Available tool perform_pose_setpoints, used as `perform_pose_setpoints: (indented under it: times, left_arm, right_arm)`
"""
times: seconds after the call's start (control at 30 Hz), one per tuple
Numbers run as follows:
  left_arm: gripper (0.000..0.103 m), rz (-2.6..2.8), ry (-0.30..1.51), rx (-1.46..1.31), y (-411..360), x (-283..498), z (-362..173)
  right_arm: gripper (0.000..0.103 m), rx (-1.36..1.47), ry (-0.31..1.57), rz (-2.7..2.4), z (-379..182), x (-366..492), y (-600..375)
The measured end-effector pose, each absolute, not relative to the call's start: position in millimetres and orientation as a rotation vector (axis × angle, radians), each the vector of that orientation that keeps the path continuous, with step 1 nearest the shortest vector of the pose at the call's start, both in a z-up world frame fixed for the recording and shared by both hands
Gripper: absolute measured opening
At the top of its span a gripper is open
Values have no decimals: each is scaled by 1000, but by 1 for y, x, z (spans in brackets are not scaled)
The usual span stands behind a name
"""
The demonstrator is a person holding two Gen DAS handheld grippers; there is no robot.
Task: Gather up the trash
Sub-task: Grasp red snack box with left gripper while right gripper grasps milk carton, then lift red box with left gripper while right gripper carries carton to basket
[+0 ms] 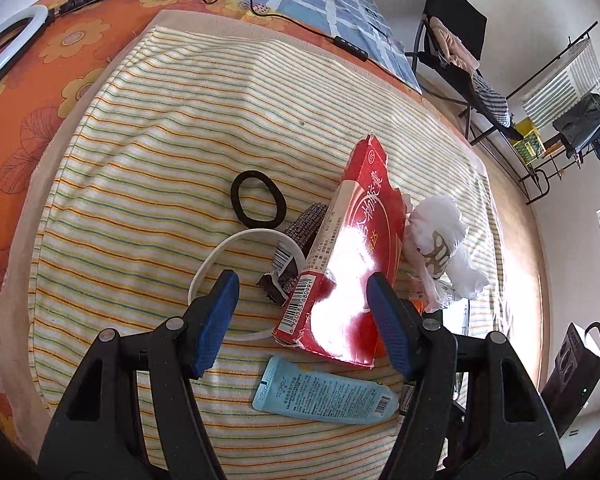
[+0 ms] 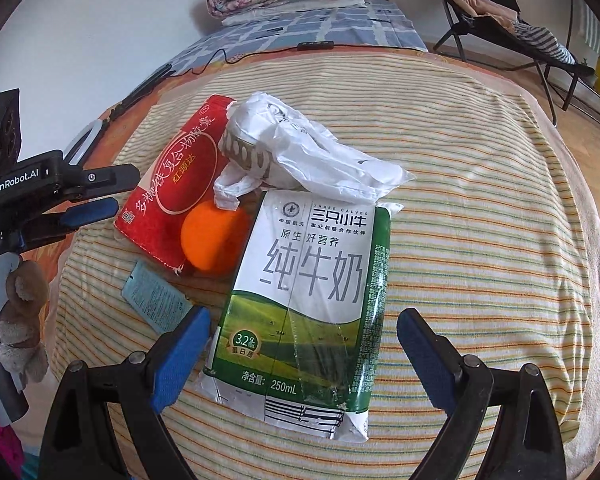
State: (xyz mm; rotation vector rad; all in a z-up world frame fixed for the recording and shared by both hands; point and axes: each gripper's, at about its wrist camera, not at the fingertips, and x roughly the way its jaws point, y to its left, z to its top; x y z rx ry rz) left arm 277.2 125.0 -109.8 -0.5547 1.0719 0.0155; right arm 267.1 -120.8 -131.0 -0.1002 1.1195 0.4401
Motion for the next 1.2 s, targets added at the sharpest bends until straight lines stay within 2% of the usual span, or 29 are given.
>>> perform_pose_setpoints:
  times: [0.1,0.27,0.37,0.63,0.93,1.0,1.07,1.2]
  left_arm:
    - [67,5,1091,-555,121,281,-116]
    - [38,-14,1086,-545,112,286,-113]
    - [31,-35,1065,-528,107,283,-103]
    - [31,-120,1033,-480,76,285,-80]
    - [31,-108,1057,-388,43,293,-92]
    - [17,-98,1043,-343,40,292,-89]
    - [17,-80,1028,-322,41,289,-86]
    - [17,-54,1019,-339,51,285,-86]
  right_arm:
    - [95,-88,1138,446,-136,270,-122]
    - [95,-88,1160,456,-141,272,-121]
    - [95,-72,1171,460,-140,274,-125]
    - [95,-3,1186,422,-138,284,-146]
    - [93,-34,1182,404,-140,284,-152]
    - [93,-53,1179,409,-140,284,-151]
    - [84,-56,1176,415,-138,284,-149]
    - [84,-18,1169,426,-133,282,-157]
